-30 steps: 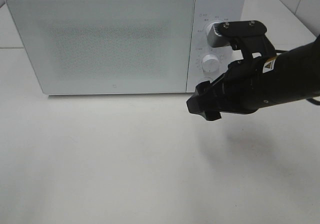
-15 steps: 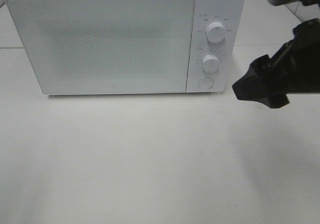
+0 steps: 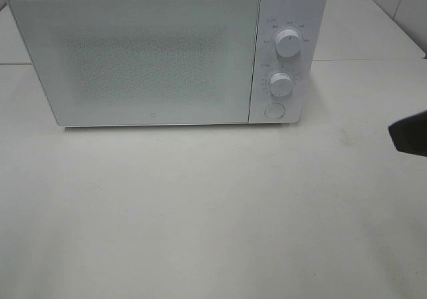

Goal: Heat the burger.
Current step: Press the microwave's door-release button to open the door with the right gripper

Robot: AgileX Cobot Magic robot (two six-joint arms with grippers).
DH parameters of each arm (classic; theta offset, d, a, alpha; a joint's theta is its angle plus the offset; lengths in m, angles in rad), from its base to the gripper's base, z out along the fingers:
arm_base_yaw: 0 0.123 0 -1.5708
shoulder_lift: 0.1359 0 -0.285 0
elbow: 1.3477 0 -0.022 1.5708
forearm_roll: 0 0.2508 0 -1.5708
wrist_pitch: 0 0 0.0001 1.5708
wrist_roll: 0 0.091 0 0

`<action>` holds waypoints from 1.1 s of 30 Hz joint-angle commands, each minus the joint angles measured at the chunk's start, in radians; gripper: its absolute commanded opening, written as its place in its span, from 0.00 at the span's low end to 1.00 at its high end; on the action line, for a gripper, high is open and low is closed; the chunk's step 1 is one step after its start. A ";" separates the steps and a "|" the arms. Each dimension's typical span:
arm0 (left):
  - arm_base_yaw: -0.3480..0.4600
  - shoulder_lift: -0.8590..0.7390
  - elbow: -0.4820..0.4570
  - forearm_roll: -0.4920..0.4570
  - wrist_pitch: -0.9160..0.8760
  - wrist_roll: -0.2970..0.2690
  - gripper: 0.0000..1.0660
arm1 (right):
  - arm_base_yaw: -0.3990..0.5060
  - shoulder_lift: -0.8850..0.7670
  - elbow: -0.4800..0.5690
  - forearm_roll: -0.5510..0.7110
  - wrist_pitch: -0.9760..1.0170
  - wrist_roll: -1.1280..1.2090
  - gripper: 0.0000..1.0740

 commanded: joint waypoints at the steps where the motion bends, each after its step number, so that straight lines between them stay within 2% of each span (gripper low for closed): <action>1: 0.002 -0.018 0.001 -0.005 -0.011 -0.005 0.94 | -0.056 -0.091 0.055 -0.005 0.028 0.005 0.71; 2: 0.002 -0.018 0.001 -0.005 -0.011 -0.005 0.94 | -0.056 -0.091 0.055 -0.005 0.028 0.005 0.71; 4: 0.002 -0.018 0.001 -0.005 -0.011 -0.005 0.94 | -0.133 -0.165 0.086 -0.003 0.065 -0.014 0.71; 5: 0.002 -0.018 0.001 -0.005 -0.011 -0.005 0.94 | -0.133 -0.165 0.086 -0.003 0.065 -0.014 0.71; 6: 0.002 -0.018 0.001 -0.005 -0.011 -0.005 0.94 | -0.176 -0.214 0.101 -0.002 0.086 -0.029 0.71; 9: 0.002 -0.018 0.001 -0.005 -0.011 -0.005 0.94 | -0.228 -0.298 0.127 -0.002 0.112 -0.043 0.71; 14: 0.002 -0.018 0.001 -0.005 -0.011 -0.005 0.94 | -0.274 -0.398 0.165 -0.001 0.121 -0.044 0.71; 16: 0.002 -0.018 0.001 -0.005 -0.011 -0.005 0.94 | -0.306 -0.498 0.177 0.000 0.121 -0.043 0.71; 19: 0.002 -0.018 0.001 -0.005 -0.011 -0.005 0.94 | -0.313 -0.515 0.177 0.000 0.119 -0.043 0.71; 24: 0.002 -0.018 0.001 -0.005 -0.011 -0.005 0.94 | -0.400 -0.619 0.179 0.000 0.170 -0.043 0.71; 33: 0.002 -0.018 0.001 -0.005 -0.011 -0.005 0.94 | -0.416 -0.766 0.205 -0.001 0.214 -0.051 0.71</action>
